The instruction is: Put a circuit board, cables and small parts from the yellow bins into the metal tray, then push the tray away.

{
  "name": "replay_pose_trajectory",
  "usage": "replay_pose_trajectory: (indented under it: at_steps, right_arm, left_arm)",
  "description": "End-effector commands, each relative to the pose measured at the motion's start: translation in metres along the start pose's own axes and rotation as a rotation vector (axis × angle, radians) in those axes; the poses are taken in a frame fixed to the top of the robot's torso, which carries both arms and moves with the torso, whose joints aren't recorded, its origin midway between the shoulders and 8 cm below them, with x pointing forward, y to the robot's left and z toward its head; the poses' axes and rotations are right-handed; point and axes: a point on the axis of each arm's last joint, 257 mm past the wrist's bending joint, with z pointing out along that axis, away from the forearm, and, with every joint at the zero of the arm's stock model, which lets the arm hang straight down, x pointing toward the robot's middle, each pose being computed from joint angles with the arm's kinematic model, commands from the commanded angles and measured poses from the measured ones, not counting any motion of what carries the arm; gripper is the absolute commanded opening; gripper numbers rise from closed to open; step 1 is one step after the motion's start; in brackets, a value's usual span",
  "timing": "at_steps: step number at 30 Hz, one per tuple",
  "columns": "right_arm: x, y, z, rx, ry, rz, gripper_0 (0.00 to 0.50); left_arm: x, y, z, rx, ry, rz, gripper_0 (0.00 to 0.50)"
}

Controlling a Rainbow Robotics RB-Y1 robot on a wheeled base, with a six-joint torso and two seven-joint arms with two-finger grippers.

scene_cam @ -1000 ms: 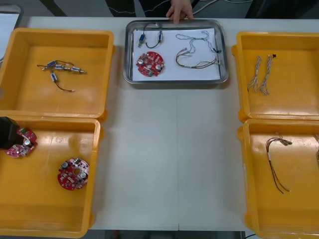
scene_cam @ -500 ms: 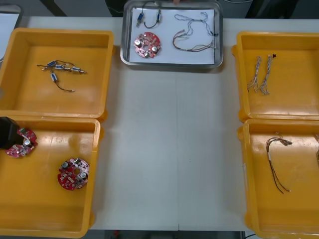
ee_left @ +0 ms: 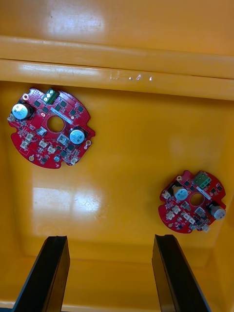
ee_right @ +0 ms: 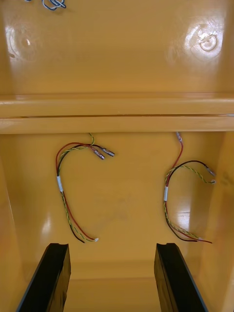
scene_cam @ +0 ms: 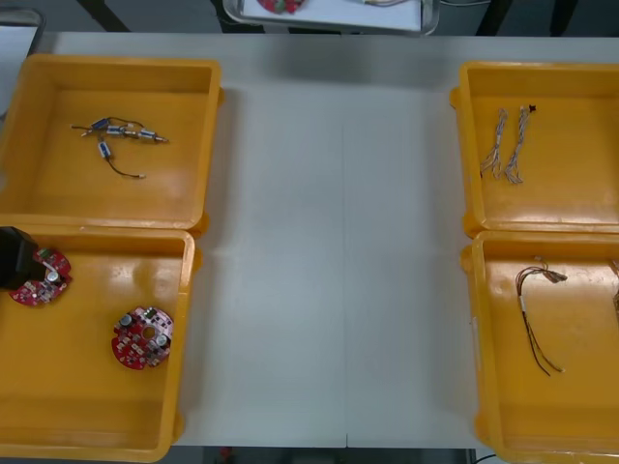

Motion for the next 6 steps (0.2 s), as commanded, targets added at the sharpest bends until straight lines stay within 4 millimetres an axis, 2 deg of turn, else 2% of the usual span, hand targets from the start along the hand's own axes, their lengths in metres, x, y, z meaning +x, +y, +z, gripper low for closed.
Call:
replay_pose_trajectory:
  at_steps: [1, 6]
  right_arm:
    - [-0.0030, -0.0041, -0.0079, 0.011, -0.032, 0.022, 0.500]
    - [-0.0030, -0.0041, -0.0079, 0.011, -0.032, 0.022, 0.500]
  left_arm:
    - [-0.0049, 0.0088, -0.0083, -0.024, -0.034, 0.072, 0.500]
    - [-0.0049, 0.0088, -0.0083, -0.024, -0.034, 0.072, 0.500]
